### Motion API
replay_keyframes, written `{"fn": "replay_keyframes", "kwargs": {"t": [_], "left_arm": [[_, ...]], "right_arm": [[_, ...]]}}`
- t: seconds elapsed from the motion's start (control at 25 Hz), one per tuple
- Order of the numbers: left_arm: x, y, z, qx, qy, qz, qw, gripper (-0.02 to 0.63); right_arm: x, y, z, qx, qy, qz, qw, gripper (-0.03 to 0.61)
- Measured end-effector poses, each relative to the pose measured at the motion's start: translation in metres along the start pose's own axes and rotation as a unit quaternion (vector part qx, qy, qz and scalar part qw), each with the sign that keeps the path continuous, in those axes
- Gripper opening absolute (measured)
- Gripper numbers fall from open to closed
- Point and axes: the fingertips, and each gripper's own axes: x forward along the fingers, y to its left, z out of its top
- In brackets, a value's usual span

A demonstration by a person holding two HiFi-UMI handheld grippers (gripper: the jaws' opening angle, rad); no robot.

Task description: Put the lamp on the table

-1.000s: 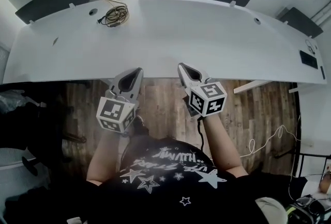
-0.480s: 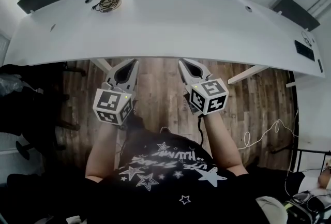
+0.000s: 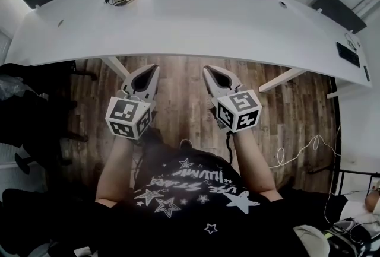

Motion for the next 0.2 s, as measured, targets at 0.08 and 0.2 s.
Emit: {"fn": "replay_keyframes", "kwargs": {"t": [0.08,0.2], "left_arm": [[-0.0029,-0.0019,-0.0031,0.000,0.003,0.001,1.0000,0.006],[-0.0071,-0.0042,-0.0077,-0.001,0.006,0.001,1.0000,0.006]], "right_arm": [[-0.0016,0.0023,0.0001,0.001,-0.001,0.001,1.000,0.002],[-0.0022,0.0069,-0.0001,0.002,-0.004,0.003,1.000,0.002]]}}
